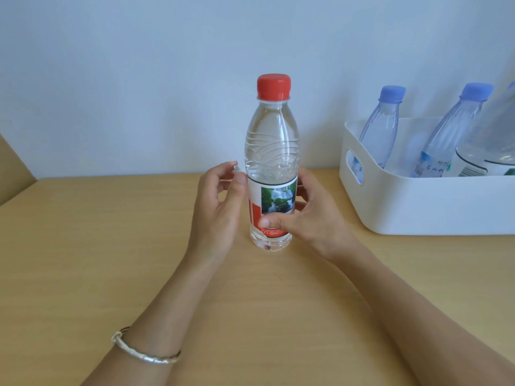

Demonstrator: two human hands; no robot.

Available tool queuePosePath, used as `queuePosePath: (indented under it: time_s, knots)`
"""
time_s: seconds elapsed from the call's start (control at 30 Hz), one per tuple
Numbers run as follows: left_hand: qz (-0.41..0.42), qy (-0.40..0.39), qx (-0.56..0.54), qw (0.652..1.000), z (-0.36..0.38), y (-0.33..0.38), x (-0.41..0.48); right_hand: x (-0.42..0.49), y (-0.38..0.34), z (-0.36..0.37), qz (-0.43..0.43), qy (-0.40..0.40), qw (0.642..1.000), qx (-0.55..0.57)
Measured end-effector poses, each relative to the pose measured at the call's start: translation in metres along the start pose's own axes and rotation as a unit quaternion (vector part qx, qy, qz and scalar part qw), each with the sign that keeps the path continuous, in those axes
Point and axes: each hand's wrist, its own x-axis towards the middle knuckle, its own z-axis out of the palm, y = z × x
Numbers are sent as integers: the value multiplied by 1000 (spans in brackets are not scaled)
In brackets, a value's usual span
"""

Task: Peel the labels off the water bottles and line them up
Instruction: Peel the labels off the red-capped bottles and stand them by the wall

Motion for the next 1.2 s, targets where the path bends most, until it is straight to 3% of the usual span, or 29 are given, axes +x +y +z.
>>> queuePosePath:
  time_s: [0.13, 0.33, 0.43, 0.63, 0.83, 1.0, 1.1, 1.2]
  knots:
    - [37, 16, -38, 998, -3, 3, 1, -1, -8, -1, -34, -8, 999, 5]
    - [-1, -165, -50, 985, 0, 1, -3, 2, -5, -2, -70, -1, 997, 31]
    - [-5, -205, -35, 978, 0, 0, -3, 1, -8, -7, -56, -4, 998, 32]
    - [2, -131, -8, 991, 3, -1, -3, -3, -9, -18, -20, 45, 996, 68]
    - [-4, -49, 42, 998, 1, 4, 1, -1, -3, -11, -8, 72, 997, 10]
    - [-5, -73, 35, 997, -5, 4, 3, -4, -4, -9, 6, 18, 996, 91]
    - [-21, -125, 16, 992, -12, -1, 4, -5, -11, -10, 14, 47, 996, 73]
    - [-13, -114, 32, 993, -14, 0, 4, -4, -10, -15, -9, 61, 998, 6]
